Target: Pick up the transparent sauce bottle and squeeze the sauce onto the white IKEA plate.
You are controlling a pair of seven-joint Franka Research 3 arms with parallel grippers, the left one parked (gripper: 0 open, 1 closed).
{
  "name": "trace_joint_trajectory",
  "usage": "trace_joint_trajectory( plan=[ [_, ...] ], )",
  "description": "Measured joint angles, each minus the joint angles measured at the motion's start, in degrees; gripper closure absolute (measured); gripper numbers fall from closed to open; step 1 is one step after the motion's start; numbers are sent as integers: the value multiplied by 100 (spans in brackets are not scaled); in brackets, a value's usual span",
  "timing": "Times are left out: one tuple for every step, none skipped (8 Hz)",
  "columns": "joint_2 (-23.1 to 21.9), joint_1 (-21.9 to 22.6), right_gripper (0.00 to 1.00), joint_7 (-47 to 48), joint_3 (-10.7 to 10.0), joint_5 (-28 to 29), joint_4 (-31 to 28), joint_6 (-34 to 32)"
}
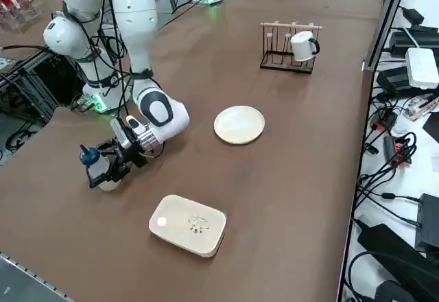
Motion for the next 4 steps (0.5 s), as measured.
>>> trace_joint_trajectory(
  plan=[
    [0,0,0,1,50,0,-16,-50],
    [0,1,0,7,77,0,-40,-80],
    [0,1,0,9,86,0,-48,-89],
    [0,6,0,10,88,0,-48,-90]
  ],
)
